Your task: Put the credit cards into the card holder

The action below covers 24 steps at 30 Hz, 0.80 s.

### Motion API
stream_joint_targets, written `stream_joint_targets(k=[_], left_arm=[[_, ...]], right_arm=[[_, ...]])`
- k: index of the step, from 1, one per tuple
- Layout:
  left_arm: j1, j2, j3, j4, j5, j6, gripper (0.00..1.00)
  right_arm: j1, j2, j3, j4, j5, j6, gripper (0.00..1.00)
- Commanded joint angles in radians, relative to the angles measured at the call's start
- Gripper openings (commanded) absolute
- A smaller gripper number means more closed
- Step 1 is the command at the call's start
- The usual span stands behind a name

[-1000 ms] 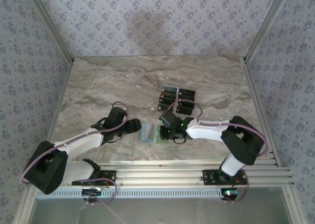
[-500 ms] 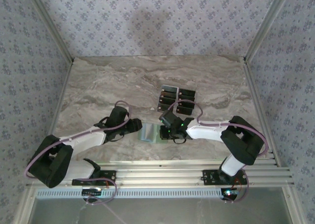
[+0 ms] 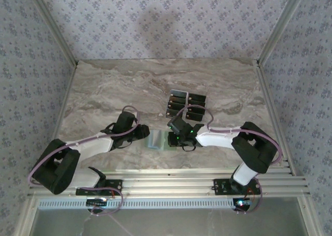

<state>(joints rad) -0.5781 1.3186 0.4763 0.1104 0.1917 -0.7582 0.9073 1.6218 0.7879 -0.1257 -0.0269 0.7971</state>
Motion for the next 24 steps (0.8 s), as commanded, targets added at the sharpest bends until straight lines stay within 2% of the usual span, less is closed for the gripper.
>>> stream_joint_targets(k=[1, 4, 10, 18, 24], left_arm=[[0.002, 0.01, -0.005, 0.032, 0.018, -0.003, 0.28], [0.002, 0.013, -0.007, 0.046, 0.025, -0.006, 0.22], [0.003, -0.006, -0.008, 0.061, 0.042, -0.015, 0.0], [-0.026, -0.096, 0.01, 0.088, 0.059, -0.079, 0.0], [-0.092, -0.026, 0.067, 0.088, 0.044, -0.089, 0.0]], right_arm=[[-0.004, 0.052, -0.025, -0.027, 0.001, 0.011, 0.19], [-0.005, 0.055, -0.026, -0.026, 0.001, 0.01, 0.19], [-0.008, 0.066, -0.024, -0.026, -0.005, 0.01, 0.19], [-0.015, 0.102, 0.002, -0.015, -0.03, -0.001, 0.19], [-0.015, 0.125, 0.009, 0.001, -0.046, 0.002, 0.19]])
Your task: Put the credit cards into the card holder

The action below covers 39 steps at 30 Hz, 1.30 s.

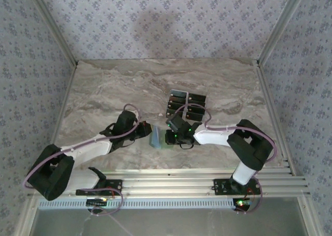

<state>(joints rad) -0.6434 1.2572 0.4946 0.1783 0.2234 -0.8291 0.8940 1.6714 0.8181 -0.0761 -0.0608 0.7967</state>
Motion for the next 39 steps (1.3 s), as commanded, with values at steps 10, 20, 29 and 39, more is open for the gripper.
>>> stream_joint_targets(k=[10, 20, 29, 39], left_arm=[[-0.075, 0.17, 0.094, 0.028, -0.024, -0.038, 0.0], [-0.075, 0.152, 0.093, -0.047, -0.102, -0.031, 0.0], [-0.075, 0.112, 0.086, -0.087, -0.133, -0.022, 0.0], [-0.074, 0.078, 0.067, -0.1, -0.142, -0.006, 0.0]], right_arm=[[-0.018, 0.044, -0.027, -0.062, -0.013, -0.007, 0.19], [-0.024, -0.087, -0.042, -0.17, 0.071, -0.036, 0.24], [-0.04, -0.154, -0.053, -0.252, 0.143, -0.047, 0.22], [-0.043, -0.194, -0.069, -0.239, 0.145, -0.05, 0.31]])
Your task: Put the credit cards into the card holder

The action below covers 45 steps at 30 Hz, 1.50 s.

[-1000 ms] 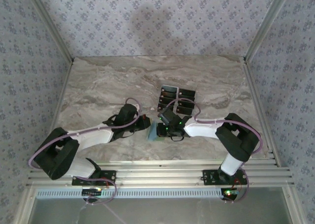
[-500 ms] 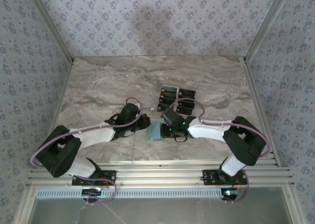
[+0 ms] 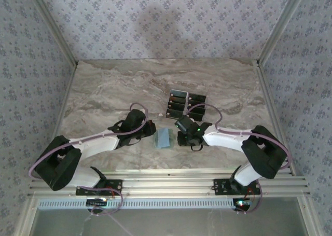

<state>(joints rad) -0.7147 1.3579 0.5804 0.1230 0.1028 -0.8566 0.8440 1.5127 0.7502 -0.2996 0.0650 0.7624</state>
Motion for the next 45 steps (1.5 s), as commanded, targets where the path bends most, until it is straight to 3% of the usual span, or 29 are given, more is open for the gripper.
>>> stream_joint_targets(k=[1, 5, 12, 23, 45], left_arm=[[-0.005, -0.025, -0.02, -0.045, -0.022, 0.021, 0.0], [-0.004, -0.023, -0.021, -0.043, -0.021, 0.023, 0.0], [-0.003, -0.017, -0.017, -0.042, -0.018, 0.026, 0.0], [-0.004, -0.023, -0.024, -0.051, -0.018, 0.034, 0.0], [0.029, -0.059, -0.06, -0.094, -0.042, 0.075, 0.0]], right_arm=[[0.01, -0.039, 0.001, -0.013, 0.019, -0.018, 0.34], [0.016, -0.017, 0.025, -0.012, 0.019, -0.027, 0.47], [0.042, 0.072, 0.089, -0.002, 0.02, -0.047, 0.54], [0.034, 0.156, 0.13, 0.027, 0.083, -0.015, 0.53], [-0.065, 0.011, -0.079, 0.102, 0.119, 0.166, 0.47]])
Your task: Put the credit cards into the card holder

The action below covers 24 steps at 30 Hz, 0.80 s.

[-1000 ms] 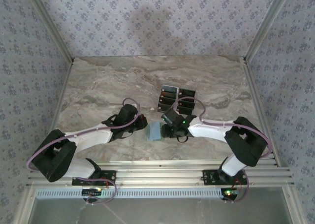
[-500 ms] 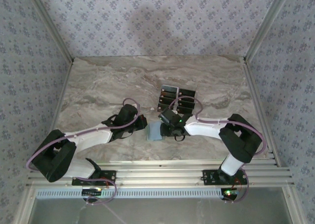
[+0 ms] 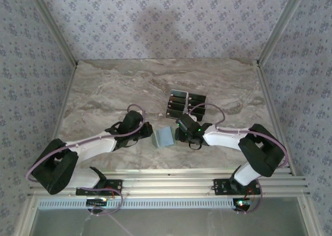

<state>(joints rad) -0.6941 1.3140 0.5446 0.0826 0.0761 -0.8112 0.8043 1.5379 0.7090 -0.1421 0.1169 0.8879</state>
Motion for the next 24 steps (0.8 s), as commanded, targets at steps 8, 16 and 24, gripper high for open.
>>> stream_joint_targets(k=[8, 16, 24], left_arm=[[0.021, 0.0, -0.04, -0.072, -0.016, 0.058, 0.0], [0.026, 0.045, -0.038, -0.08, -0.034, 0.088, 0.0], [0.036, 0.059, -0.036, -0.08, -0.036, 0.101, 0.0]], right_arm=[[-0.057, -0.018, -0.055, -0.044, 0.031, 0.04, 0.45], [0.008, -0.119, -0.007, -0.06, 0.002, -0.03, 0.41], [0.059, -0.047, 0.153, -0.083, -0.068, -0.091, 0.37]])
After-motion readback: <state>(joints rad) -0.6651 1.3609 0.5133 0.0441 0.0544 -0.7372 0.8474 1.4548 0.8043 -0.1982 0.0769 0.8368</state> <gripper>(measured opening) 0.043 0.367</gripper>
